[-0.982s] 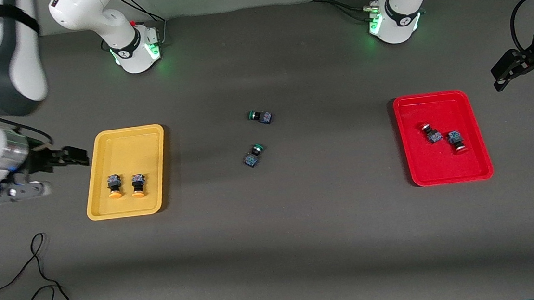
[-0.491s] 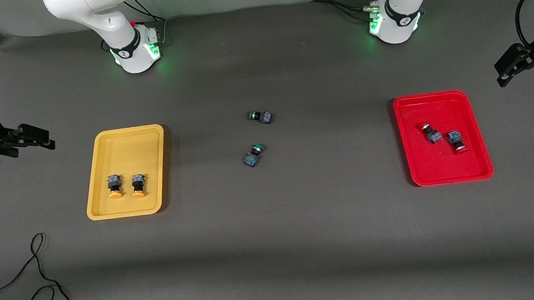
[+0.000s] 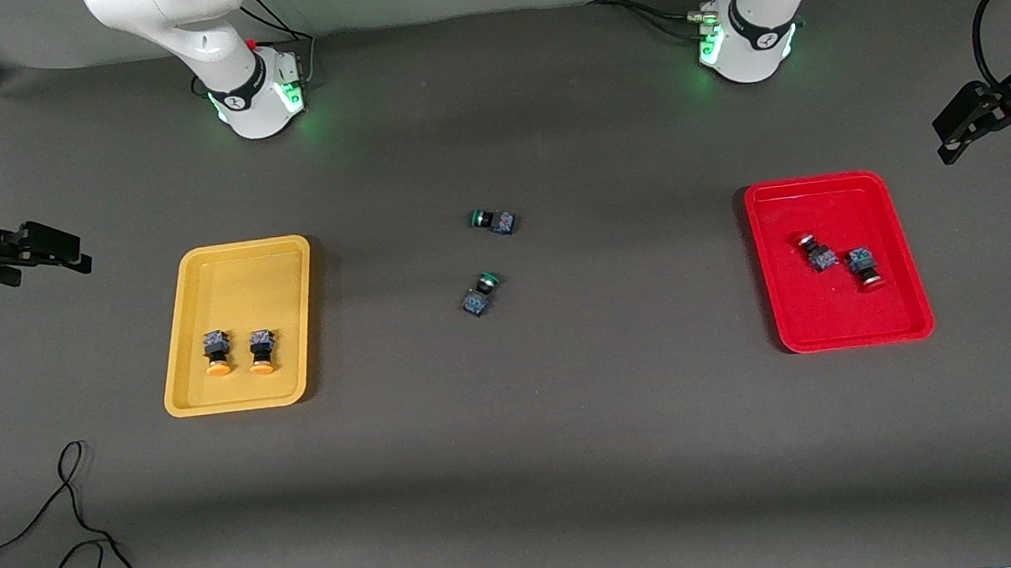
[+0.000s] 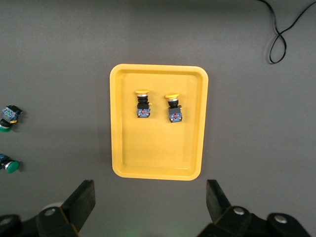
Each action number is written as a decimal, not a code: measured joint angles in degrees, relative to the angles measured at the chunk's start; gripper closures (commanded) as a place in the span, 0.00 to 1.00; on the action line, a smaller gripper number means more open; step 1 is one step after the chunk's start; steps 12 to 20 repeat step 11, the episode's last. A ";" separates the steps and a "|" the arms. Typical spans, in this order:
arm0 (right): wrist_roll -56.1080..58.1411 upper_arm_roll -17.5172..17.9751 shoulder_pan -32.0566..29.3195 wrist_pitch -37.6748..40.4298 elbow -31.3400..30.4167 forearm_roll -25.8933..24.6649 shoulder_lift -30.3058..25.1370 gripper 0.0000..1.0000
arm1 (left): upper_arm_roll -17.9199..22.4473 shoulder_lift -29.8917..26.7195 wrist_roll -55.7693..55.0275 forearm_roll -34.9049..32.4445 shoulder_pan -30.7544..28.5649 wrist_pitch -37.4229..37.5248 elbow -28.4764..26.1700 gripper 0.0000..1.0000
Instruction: Place red and yellow buttons in trays
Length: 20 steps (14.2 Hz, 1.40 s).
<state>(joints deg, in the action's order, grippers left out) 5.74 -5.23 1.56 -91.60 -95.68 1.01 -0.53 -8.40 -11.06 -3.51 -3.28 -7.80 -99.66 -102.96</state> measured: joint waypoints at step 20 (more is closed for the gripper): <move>-0.43 0.31 -0.13 -0.41 0.51 -2.47 0.03 0.00 | -0.10 0.64 0.00 0.08 0.06 0.04 0.00 0.01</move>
